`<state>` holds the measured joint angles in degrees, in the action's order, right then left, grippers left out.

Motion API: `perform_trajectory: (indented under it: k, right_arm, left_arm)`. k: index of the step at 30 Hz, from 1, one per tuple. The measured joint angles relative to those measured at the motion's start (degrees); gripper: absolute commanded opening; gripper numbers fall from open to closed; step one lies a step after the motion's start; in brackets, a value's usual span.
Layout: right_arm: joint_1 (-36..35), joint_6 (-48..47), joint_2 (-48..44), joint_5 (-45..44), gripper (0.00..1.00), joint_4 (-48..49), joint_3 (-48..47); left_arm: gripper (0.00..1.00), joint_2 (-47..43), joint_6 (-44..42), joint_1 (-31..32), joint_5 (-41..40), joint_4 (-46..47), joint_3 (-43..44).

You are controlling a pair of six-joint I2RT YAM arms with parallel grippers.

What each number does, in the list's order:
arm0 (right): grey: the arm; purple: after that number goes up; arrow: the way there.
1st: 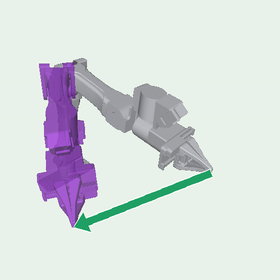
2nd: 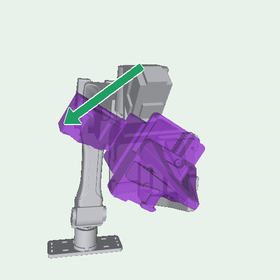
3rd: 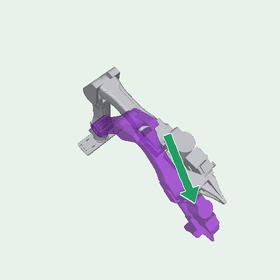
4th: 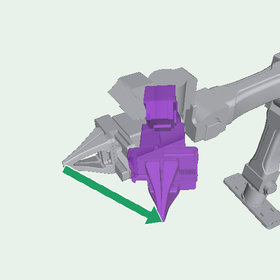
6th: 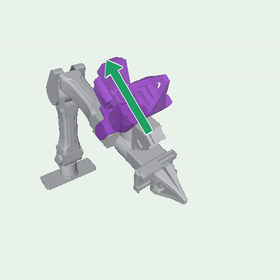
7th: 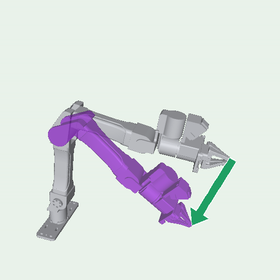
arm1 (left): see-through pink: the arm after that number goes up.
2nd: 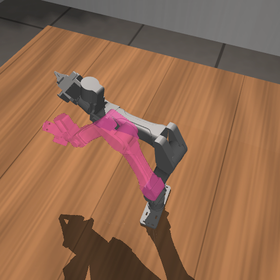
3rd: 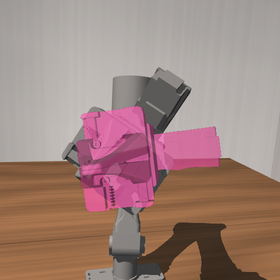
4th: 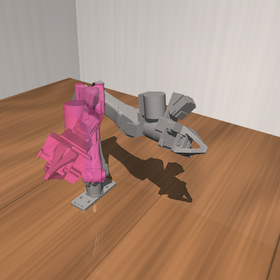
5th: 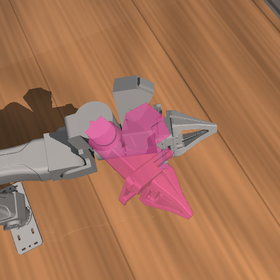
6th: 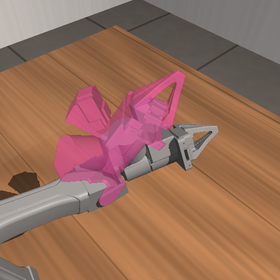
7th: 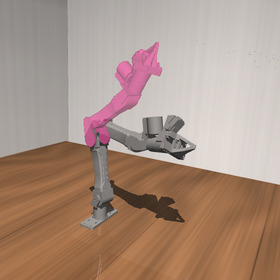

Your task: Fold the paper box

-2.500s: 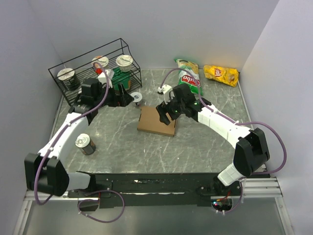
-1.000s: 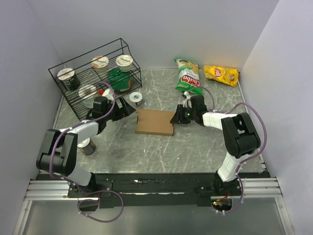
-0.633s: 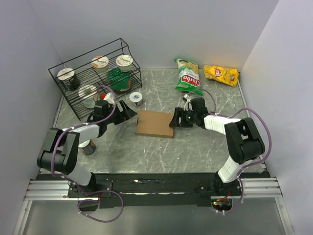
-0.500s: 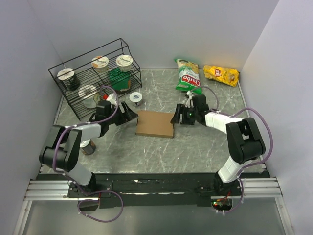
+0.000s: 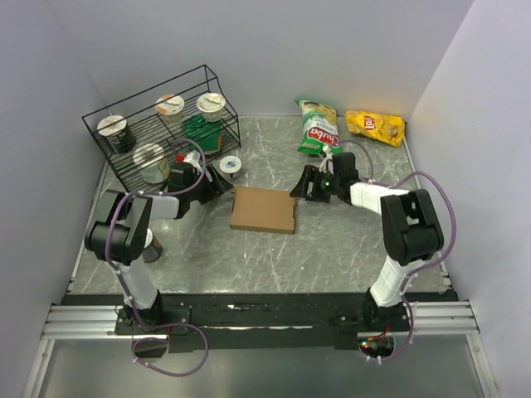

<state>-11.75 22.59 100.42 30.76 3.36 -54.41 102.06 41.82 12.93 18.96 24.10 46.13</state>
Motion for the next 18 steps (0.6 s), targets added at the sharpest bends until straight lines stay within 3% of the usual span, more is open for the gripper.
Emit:
perform_trajectory:
  k: [9, 18]
  right_arm:
    - [-0.98, -1.22, 4.96, 4.94, 0.80, -2.21, -4.37]
    - [-5.73, -0.11, 3.21, 5.77, 0.80, -2.03, 0.33]
  left_arm:
    - [0.77, 4.02, 4.76, 0.63, 5.62, 7.04, 0.26]
    - [0.78, -5.33, 7.89, 3.45, 7.98, 11.58, -13.38]
